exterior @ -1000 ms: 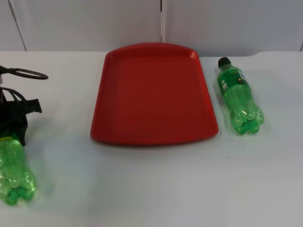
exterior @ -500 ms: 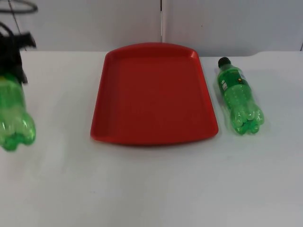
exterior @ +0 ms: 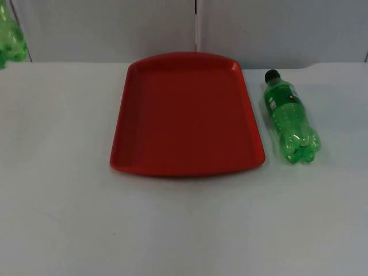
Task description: Place the bottle upright on the tray.
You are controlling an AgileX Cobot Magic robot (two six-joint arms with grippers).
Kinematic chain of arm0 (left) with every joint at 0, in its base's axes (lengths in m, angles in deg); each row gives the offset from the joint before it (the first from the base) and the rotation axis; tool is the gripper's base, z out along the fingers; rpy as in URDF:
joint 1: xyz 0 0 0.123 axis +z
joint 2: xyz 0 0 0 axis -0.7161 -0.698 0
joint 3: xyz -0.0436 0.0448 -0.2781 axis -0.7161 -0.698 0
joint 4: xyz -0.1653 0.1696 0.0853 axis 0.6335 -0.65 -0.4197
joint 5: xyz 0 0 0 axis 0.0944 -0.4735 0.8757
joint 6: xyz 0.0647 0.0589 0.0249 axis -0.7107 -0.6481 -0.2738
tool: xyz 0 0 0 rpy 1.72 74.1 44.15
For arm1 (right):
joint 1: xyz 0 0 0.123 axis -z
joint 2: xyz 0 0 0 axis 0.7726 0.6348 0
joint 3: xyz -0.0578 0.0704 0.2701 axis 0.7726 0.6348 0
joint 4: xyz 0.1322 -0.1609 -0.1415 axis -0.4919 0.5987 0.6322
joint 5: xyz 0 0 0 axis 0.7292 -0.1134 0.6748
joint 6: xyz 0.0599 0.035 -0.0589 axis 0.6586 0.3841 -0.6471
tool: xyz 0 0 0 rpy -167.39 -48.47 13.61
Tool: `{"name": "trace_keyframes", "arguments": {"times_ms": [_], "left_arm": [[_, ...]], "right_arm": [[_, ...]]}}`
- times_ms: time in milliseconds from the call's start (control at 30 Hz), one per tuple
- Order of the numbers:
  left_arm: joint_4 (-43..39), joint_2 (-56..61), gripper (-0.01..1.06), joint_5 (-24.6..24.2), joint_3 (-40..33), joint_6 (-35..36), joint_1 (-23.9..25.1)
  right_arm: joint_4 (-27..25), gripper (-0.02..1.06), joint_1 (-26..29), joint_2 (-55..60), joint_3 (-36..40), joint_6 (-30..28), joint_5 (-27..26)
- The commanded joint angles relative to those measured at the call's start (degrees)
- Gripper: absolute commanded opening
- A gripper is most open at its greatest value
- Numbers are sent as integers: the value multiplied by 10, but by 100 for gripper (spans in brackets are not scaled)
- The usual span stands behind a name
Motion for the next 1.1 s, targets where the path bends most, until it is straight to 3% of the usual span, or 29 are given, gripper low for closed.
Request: {"name": "trace_keyframes", "arguments": {"times_ms": [0,133,233,267,400,433,533,767,867,900,1000,1033,1067], "left_arm": [[32,14,0,30,-1,-45,-4],[49,27,0,69,0,-110,-19],[49,27,0,127,0,-161,-59],[49,27,0,127,0,-161,-59],[47,19,0,242,0,-161,-103],[47,19,0,242,0,-161,-103],[46,-7,0,317,0,-161,-132],[-9,-73,0,409,0,-158,-157],[-119,-124,0,472,0,-97,-164],[-119,-124,0,472,0,-97,-164],[-189,-168,0,535,0,26,-165],[-217,-183,0,567,0,40,-165],[-217,-183,0,567,0,40,-165]], "right_arm": [[-1,105,4,-2,0,-3,-5],[-1,105,4,-2,0,-3,-5],[-1,105,4,-2,0,-3,-5],[-1,105,4,-2,0,-3,-5],[-1,105,4,-2,0,-3,-5],[-1,105,4,-2,0,-3,-5],[-1,105,4,-2,0,-3,-5],[-1,105,4,-2,0,-3,-5],[-1,105,4,-2,0,-3,-5],[-1,105,4,-2,0,-3,-5],[-1,105,4,-2,0,-3,-5],[-1,105,4,-2,0,-3,-5],[-1,105,4,-2,0,-3,-5]]}}
